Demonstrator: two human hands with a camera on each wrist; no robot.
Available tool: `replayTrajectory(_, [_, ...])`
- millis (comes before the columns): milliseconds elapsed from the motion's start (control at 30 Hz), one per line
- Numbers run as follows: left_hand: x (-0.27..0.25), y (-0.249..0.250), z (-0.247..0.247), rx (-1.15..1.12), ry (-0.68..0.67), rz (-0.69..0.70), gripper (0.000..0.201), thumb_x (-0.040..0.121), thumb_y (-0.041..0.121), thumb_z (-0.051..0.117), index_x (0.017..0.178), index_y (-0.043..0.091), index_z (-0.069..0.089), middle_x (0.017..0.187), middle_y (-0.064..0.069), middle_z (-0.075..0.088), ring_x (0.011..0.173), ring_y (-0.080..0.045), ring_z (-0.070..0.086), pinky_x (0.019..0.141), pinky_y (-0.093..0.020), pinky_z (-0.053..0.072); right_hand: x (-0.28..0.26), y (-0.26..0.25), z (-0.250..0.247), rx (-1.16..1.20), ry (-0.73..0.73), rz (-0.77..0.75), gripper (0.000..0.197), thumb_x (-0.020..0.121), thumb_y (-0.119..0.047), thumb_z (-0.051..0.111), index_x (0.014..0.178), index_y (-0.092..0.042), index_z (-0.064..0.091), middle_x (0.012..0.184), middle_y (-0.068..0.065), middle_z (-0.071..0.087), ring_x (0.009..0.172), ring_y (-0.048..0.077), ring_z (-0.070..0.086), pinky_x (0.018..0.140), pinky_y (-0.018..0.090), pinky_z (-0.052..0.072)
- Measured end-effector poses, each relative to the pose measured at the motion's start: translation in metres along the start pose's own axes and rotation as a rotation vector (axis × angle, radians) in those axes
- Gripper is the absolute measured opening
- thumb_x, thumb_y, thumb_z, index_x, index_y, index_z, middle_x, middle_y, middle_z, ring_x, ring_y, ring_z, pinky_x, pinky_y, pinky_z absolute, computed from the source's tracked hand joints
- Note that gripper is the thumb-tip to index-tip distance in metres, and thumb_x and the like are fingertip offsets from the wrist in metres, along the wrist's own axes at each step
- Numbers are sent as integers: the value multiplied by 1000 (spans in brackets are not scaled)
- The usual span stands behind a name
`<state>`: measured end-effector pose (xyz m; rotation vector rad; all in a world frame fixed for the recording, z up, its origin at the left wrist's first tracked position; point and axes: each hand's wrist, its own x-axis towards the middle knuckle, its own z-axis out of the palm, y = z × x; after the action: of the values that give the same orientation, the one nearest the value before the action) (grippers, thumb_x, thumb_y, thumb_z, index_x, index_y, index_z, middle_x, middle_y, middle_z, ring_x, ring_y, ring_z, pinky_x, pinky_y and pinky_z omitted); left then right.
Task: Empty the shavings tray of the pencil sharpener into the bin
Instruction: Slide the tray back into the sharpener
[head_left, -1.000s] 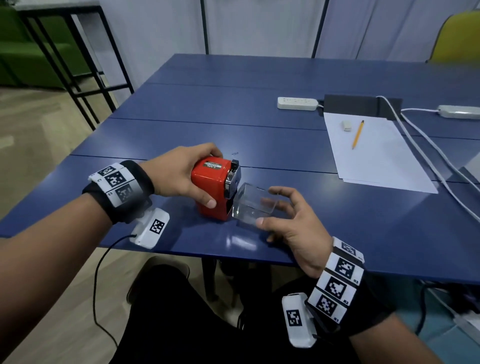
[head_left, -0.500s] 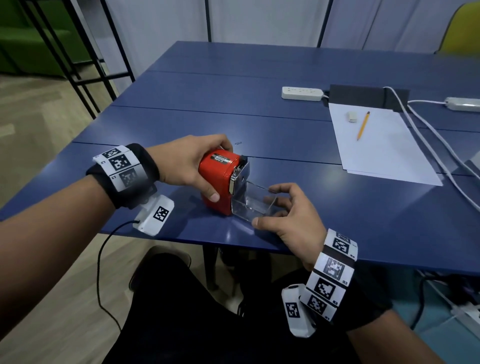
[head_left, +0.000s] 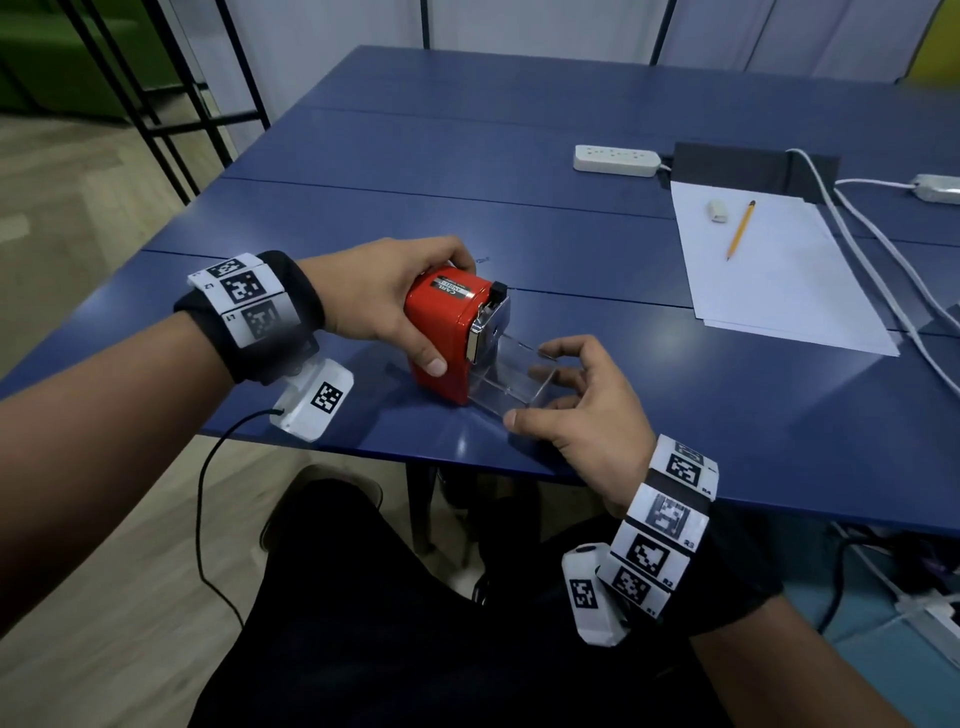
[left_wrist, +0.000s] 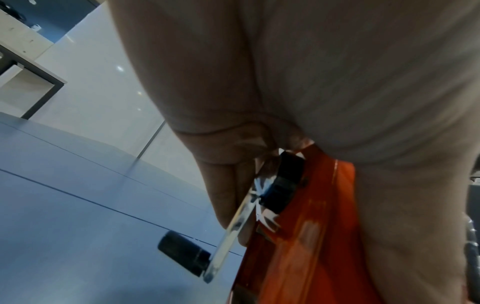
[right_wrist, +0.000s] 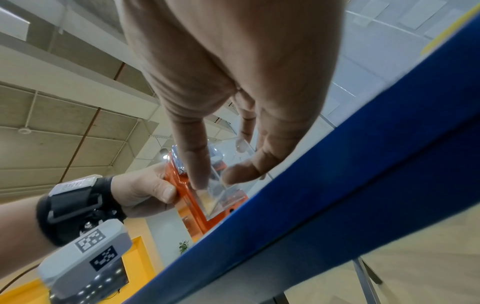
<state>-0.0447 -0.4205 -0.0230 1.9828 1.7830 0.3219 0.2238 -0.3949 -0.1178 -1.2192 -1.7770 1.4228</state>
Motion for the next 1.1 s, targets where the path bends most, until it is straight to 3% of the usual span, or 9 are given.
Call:
replayTrajectory(300, [-3, 2, 2, -8, -9, 21, 91, 56, 54, 98, 131, 41, 48, 119, 13, 68, 104, -10, 69, 91, -41, 59, 5, -3, 4, 37, -30, -21, 69, 60, -19, 96, 115, -40, 60, 119, -5, 73, 66, 8, 67, 78, 45, 64])
replayTrajectory(433, [-10, -6, 1, -22, -17, 17, 115, 62, 44, 98, 157, 38, 34, 143, 19, 52, 120, -1, 56, 100, -17, 44, 3, -5, 0, 27, -45, -33, 75, 68, -16, 97, 129, -36, 57, 123, -14, 64, 69, 11, 71, 77, 42, 64])
replayTrajectory(500, [-16, -10, 1, -34, 2, 8, 120, 65, 42, 97, 162, 37, 27, 150, 15, 47, 127, -3, 50, 102, -17, 40, 1, -5, -5, 29, -42, -24, 82, 67, -24, 97, 135, -37, 55, 127, -14, 59, 78, 15, 75, 76, 40, 63])
replayTrajectory(567, [-21, -11, 2, -49, 9, 8, 113, 69, 42, 94, 161, 37, 29, 149, 16, 49, 128, -3, 51, 105, -20, 42, -1, -4, -8, 47, -33, -17, 84, 64, -29, 96, 136, -37, 55, 127, -8, 59, 81, 16, 75, 75, 39, 62])
replayTrajectory(633, [-22, -8, 3, -66, 10, 1, 105, 72, 44, 92, 158, 39, 33, 146, 17, 54, 127, -6, 56, 110, -28, 47, -2, -4, -8, 75, -32, -17, 79, 68, -22, 96, 136, -33, 57, 125, -6, 60, 78, 14, 73, 73, 37, 59])
replayTrajectory(800, [-20, -4, 2, -65, 23, 2, 89, 72, 46, 91, 148, 38, 45, 133, 16, 63, 120, -5, 63, 106, -40, 53, -1, -3, -4, 81, -15, -34, 70, 73, -15, 95, 134, -26, 61, 118, -11, 63, 73, 10, 72, 69, 29, 55])
replayTrajectory(933, [-19, -5, 2, -74, 29, 7, 87, 71, 46, 91, 145, 35, 47, 131, 15, 64, 117, -4, 65, 104, -37, 55, 0, -4, 0, 76, -14, -44, 69, 72, -17, 96, 133, -26, 63, 118, -12, 65, 74, 8, 74, 71, 31, 59])
replayTrajectory(1100, [-18, -4, 1, -87, 43, 10, 87, 70, 43, 93, 145, 35, 49, 129, 17, 65, 113, 10, 61, 100, -22, 53, 3, -6, 1, 54, -6, -51, 75, 61, -32, 94, 130, -29, 65, 117, -12, 67, 80, 16, 77, 82, 40, 64])
